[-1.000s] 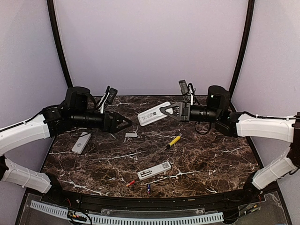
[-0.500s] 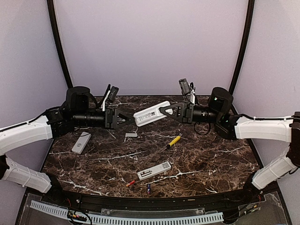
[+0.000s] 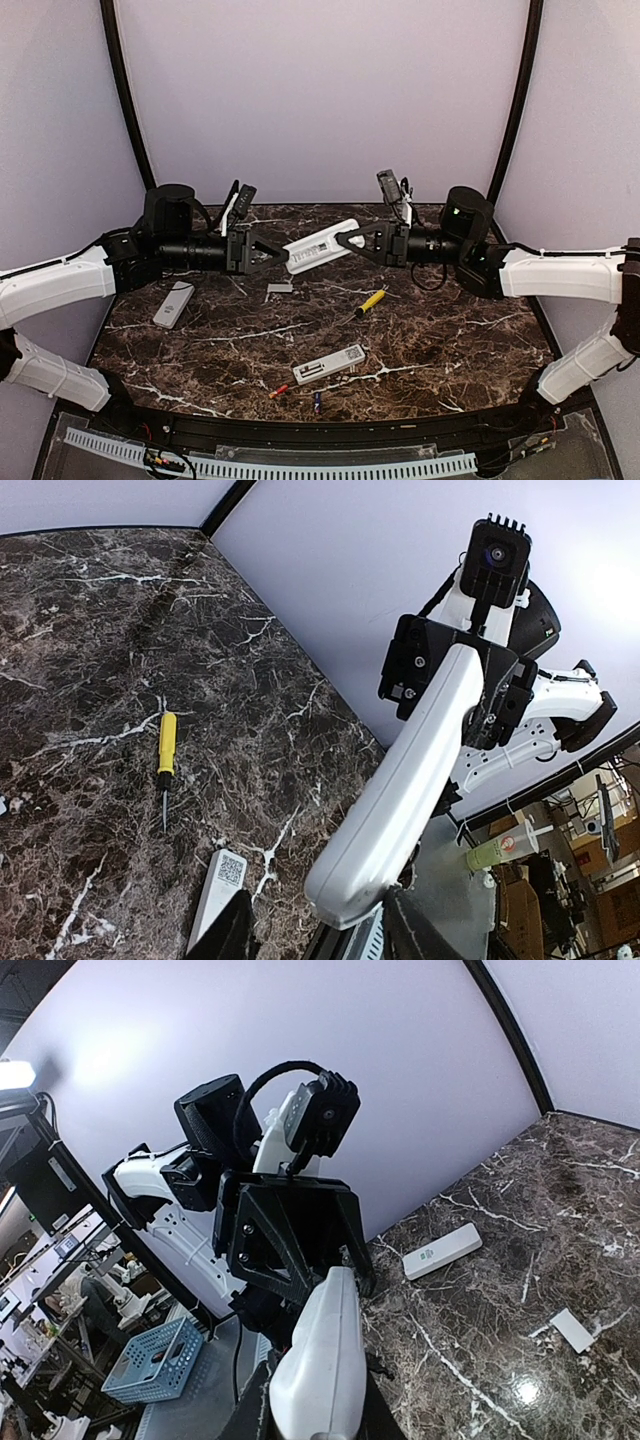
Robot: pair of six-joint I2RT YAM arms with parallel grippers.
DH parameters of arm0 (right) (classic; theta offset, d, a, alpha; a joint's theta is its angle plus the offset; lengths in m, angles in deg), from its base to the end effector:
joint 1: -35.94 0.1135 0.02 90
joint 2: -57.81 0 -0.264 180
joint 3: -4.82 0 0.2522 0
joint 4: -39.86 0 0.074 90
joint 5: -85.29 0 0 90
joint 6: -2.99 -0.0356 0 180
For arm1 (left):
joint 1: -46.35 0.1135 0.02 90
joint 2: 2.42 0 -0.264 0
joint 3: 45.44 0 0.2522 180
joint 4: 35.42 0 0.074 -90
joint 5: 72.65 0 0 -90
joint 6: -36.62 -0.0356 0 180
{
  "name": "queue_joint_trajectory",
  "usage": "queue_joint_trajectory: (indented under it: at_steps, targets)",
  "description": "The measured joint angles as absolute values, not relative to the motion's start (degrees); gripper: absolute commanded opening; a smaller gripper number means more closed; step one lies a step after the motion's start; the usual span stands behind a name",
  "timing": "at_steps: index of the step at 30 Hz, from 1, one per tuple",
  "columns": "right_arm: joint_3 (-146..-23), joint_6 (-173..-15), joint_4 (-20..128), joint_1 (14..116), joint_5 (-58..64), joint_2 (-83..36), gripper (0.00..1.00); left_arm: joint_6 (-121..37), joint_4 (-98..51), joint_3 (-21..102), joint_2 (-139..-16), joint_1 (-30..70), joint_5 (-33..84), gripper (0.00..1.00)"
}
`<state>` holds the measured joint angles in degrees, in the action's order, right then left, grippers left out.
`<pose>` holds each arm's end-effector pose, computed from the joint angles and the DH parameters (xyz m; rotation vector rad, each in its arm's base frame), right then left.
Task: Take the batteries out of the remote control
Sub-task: Remove the battery cover from the remote control.
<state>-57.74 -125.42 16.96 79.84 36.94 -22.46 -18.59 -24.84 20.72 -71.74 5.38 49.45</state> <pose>0.2112 0.2360 0.3061 -0.7531 1.5892 1.6347 0.1988 -0.1977 0.3218 0.5511 1.9457 -1.3986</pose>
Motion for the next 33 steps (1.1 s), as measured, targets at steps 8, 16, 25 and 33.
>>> queue_joint_trajectory:
  at_steps: [8,16,25,33]
  targets:
    - [-57.80,-124.74,17.52,80.15,36.00,-22.44,0.00,-18.59,-24.82,20.72,-71.98,5.36,49.86,0.37]
    - [-57.83,-124.29,17.65,80.17,35.28,-22.57,0.00,-18.59,-24.84,20.72,-73.11,5.36,51.13,0.32]
    - [-58.63,-124.13,17.65,80.19,35.30,-23.73,0.00,-18.61,-24.82,20.72,-73.48,5.36,51.20,0.26]
    - [-58.63,-123.72,17.65,80.19,35.08,-23.73,0.00,-18.26,-24.79,20.72,-73.48,5.36,50.96,0.22]
